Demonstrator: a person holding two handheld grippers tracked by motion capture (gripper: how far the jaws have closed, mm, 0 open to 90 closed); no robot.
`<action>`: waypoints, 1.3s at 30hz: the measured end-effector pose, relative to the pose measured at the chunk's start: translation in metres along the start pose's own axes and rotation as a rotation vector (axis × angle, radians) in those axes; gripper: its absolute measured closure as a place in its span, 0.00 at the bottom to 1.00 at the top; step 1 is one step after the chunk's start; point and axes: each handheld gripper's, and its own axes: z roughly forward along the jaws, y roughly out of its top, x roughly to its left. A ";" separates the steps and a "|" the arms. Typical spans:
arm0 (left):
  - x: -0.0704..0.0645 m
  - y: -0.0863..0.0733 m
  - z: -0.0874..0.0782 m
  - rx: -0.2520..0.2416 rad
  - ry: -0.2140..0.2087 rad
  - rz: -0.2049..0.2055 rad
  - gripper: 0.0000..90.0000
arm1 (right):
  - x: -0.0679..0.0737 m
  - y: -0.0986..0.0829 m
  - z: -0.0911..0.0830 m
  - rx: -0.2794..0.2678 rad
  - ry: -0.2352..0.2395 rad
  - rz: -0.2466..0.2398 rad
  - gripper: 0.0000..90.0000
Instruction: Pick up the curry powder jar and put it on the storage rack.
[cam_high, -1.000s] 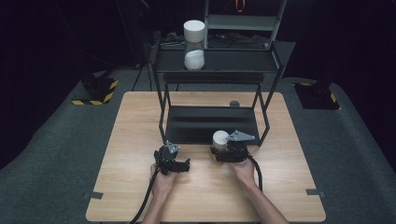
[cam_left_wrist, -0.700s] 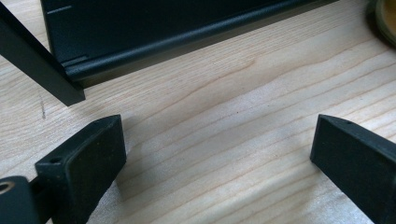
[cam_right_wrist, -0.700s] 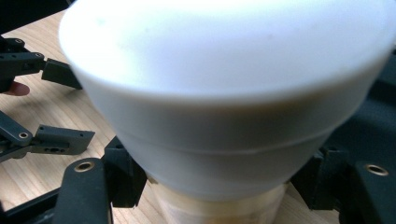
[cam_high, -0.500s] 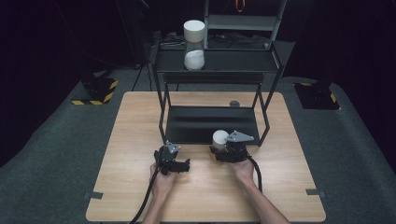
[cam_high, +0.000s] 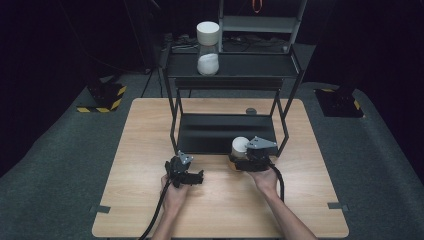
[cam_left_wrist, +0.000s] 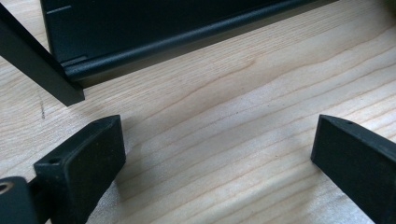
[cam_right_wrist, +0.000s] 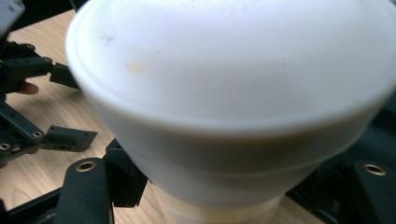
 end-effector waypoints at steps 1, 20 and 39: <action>0.000 0.000 0.000 0.000 0.000 0.000 0.03 | -0.001 0.002 -0.002 -0.001 0.001 -0.001 0.35; 0.000 0.000 0.000 -0.001 0.001 -0.001 0.03 | -0.022 0.057 -0.053 -0.017 -0.014 -0.019 0.35; 0.000 0.000 0.000 0.000 0.001 0.000 0.03 | -0.035 0.117 -0.093 -0.035 -0.014 -0.036 0.35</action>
